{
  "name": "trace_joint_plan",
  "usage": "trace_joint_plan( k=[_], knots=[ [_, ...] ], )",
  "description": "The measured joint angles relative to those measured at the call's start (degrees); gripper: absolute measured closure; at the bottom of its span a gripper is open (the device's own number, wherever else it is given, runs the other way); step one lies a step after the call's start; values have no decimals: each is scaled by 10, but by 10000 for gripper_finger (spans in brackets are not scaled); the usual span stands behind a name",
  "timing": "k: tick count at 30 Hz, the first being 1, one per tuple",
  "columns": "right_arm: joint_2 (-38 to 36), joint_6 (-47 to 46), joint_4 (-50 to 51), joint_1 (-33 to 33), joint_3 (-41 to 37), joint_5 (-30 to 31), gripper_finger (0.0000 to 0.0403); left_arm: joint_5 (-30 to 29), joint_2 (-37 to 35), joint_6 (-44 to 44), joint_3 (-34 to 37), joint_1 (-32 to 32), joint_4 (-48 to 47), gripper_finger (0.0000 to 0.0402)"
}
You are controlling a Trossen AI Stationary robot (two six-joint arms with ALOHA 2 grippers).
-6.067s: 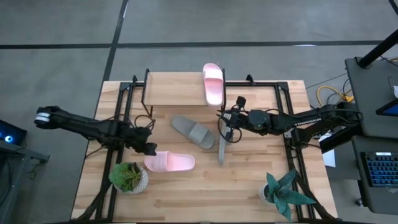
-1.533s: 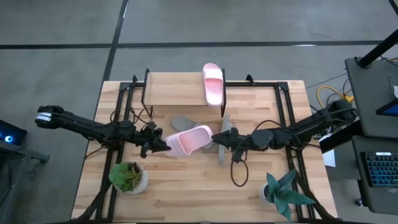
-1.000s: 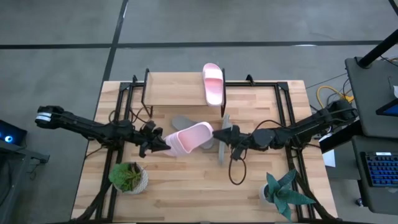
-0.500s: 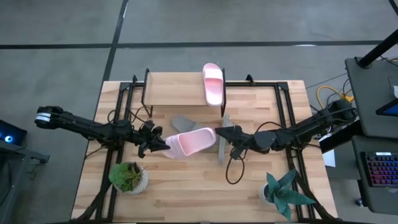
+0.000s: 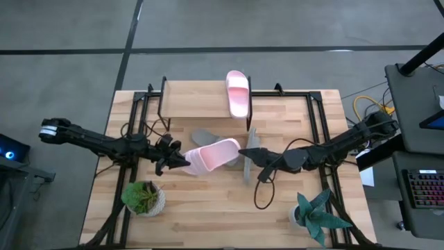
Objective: Pick and place slides into the shelf
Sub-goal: Put the pink slipper on the shelf
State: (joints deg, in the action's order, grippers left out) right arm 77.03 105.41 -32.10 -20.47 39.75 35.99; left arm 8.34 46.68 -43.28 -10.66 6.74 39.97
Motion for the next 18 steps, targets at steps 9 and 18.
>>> trace_joint_plan(
  k=[9, 18],
  knots=[
    [0, 10, 3, 12, 16, -42, 130, 1, 9, -13, 0, 0, 2, 401],
    [0, 8, 7, 13, 22, -50, 138, 59, 7, -9, 0, 0, 1, 401]
  ],
)
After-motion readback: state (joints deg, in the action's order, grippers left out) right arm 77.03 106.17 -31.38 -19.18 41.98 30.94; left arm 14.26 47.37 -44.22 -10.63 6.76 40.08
